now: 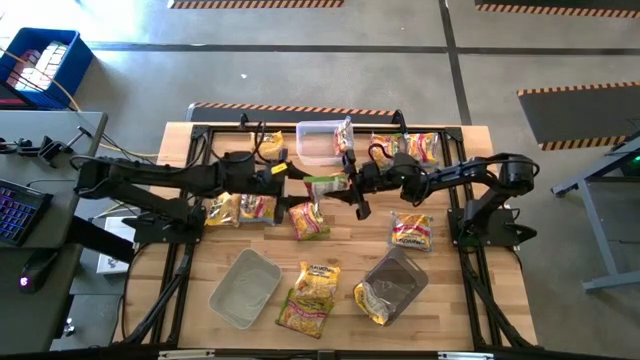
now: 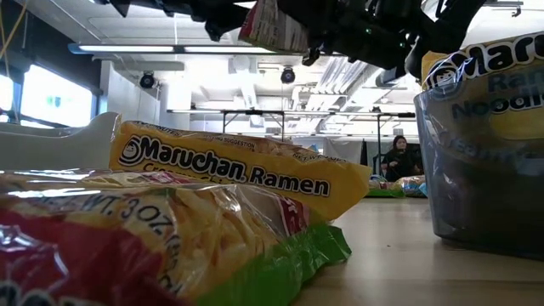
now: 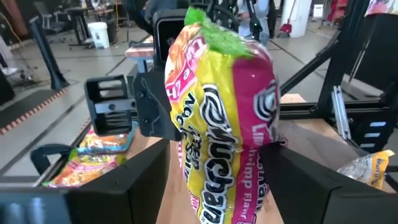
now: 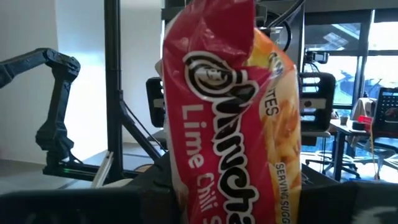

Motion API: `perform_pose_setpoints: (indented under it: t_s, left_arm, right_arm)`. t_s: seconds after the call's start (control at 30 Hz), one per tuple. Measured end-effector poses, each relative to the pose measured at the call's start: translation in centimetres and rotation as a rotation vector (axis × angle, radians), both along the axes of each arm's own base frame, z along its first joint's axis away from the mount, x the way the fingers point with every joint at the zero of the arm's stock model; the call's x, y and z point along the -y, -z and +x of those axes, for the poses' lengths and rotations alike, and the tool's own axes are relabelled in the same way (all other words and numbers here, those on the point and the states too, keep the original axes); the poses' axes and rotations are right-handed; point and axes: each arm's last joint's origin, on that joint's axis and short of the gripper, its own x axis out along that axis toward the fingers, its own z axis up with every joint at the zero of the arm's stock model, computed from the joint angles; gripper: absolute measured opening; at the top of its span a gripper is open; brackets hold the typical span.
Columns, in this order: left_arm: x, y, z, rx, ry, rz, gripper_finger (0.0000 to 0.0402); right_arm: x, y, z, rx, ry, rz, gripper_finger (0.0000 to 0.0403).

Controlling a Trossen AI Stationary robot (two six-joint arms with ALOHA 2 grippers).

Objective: Sort Maruchan noodles
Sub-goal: Put the green noodle pack into the gray bin

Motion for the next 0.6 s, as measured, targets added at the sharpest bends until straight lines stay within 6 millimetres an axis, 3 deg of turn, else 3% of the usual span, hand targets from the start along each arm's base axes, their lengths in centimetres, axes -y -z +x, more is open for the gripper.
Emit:
perform_pose_setpoints:
  t_s: [0.33,0.6]
  left_arm:
    - [0.3,-0.6,-0.2,0.018,0.071,-0.065,0.0217]
    - [0.8,-1.1,-1.0,0.010,0.029,-0.048,0.0229]
  right_arm:
    - [-0.4,-0.4,-0.1,0.046,-0.003,-0.008,0.0116]
    - [-0.1,-0.7,-0.2,0.084,0.026,-0.008,0.0117]
